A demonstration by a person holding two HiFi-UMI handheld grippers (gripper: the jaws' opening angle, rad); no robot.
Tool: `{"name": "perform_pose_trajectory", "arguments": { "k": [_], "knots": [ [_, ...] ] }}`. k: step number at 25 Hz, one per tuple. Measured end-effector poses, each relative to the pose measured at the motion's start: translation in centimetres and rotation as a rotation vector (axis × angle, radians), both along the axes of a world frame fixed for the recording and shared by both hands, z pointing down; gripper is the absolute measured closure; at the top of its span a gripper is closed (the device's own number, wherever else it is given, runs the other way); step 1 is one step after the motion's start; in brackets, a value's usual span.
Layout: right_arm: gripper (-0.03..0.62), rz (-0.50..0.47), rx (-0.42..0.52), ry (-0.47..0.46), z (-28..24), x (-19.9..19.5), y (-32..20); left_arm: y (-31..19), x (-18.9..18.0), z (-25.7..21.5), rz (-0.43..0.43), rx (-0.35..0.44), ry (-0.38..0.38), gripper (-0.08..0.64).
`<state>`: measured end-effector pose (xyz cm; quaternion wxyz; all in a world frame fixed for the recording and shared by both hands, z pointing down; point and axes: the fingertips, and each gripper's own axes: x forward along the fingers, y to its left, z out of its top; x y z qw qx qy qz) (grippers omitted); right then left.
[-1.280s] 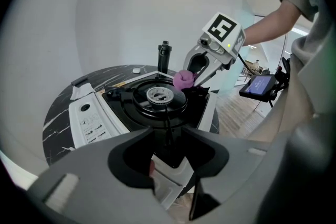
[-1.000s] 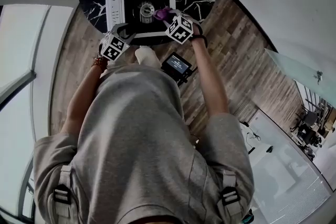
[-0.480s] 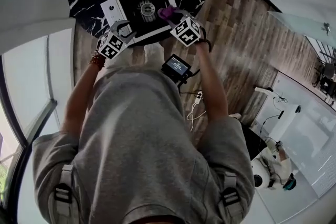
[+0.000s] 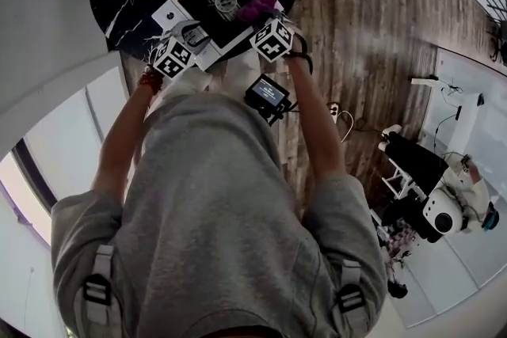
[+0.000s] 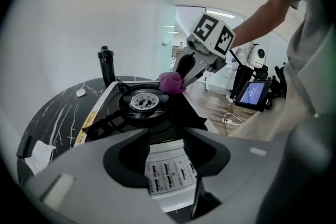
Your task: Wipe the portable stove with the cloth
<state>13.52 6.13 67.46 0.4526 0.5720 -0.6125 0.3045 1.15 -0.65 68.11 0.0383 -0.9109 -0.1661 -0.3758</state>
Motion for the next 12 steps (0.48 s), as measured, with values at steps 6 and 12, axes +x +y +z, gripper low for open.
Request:
{"name": "perform_pose_trajectory", "arguments": {
  "k": [6,12],
  "knots": [
    [0.494,0.039,-0.028,0.042,0.71,-0.32,-0.13,0.08,-0.12,0.19,0.045,-0.035,0.019,0.379],
    [0.495,0.07,-0.072,-0.017,1.02,-0.43,-0.42,0.26,-0.15,0.28,0.072,-0.046,0.01,0.364]
  ]
}}
